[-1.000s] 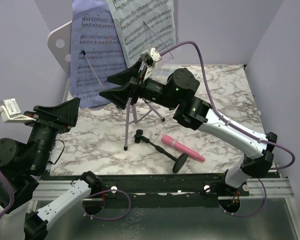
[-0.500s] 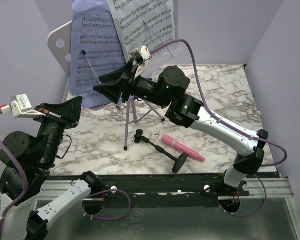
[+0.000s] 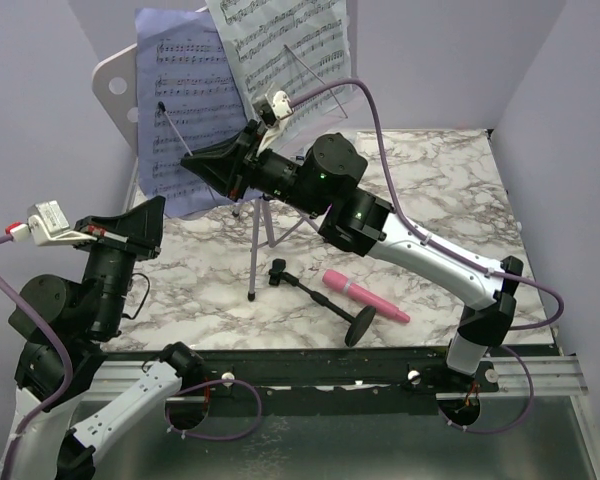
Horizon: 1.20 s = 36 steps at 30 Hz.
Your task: Set up the instrument practice props
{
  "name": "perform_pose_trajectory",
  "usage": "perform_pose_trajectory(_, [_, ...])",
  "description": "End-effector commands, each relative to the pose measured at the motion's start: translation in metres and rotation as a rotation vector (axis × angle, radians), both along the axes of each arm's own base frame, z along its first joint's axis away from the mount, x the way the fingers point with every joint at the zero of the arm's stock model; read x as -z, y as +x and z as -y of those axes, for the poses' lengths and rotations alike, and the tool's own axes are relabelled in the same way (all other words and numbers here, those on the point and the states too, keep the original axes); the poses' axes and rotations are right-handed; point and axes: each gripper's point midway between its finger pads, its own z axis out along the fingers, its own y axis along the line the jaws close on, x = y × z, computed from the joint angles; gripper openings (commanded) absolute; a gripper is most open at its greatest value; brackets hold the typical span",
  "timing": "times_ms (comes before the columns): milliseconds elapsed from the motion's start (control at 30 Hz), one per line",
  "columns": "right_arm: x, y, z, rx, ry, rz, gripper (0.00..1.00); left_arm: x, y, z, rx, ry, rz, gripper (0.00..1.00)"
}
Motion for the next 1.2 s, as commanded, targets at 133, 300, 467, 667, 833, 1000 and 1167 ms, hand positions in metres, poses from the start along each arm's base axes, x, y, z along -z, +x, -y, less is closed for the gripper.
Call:
perform_pose_trajectory(133, [-0.029,-0.003,0.007,0.018,0.114,0.023,0.03,-0.017,-0.013,-0.020,-0.054,-0.122,0.167,0.00])
perform_pose_trajectory(300, [-0.034,-0.008,0.010,0.001,0.158,0.051,0.00,-0.023,-0.014,-0.018,-0.042,-0.137,0.216,0.00])
perform_pose_trajectory(467, [-0.035,-0.013,0.009,-0.022,0.175,0.077,0.00,-0.029,-0.016,-0.018,-0.034,-0.167,0.266,0.00])
perform_pose_trajectory(667, [-0.036,-0.013,0.012,-0.021,0.193,0.081,0.00,-0.030,-0.016,-0.020,-0.037,-0.233,0.307,0.00])
perform_pose_trajectory(833, [-0.035,-0.012,0.012,-0.015,0.197,0.081,0.00,-0.028,-0.019,-0.021,-0.031,-0.299,0.372,0.00])
perform_pose_trajectory(1000, [-0.035,-0.013,0.011,-0.020,0.201,0.084,0.00,-0.028,-0.019,-0.019,-0.019,-0.330,0.426,0.00])
perform_pose_trajectory(1167, [-0.033,-0.011,0.009,-0.018,0.199,0.078,0.00,-0.025,-0.016,-0.012,0.008,-0.362,0.451,0.00])
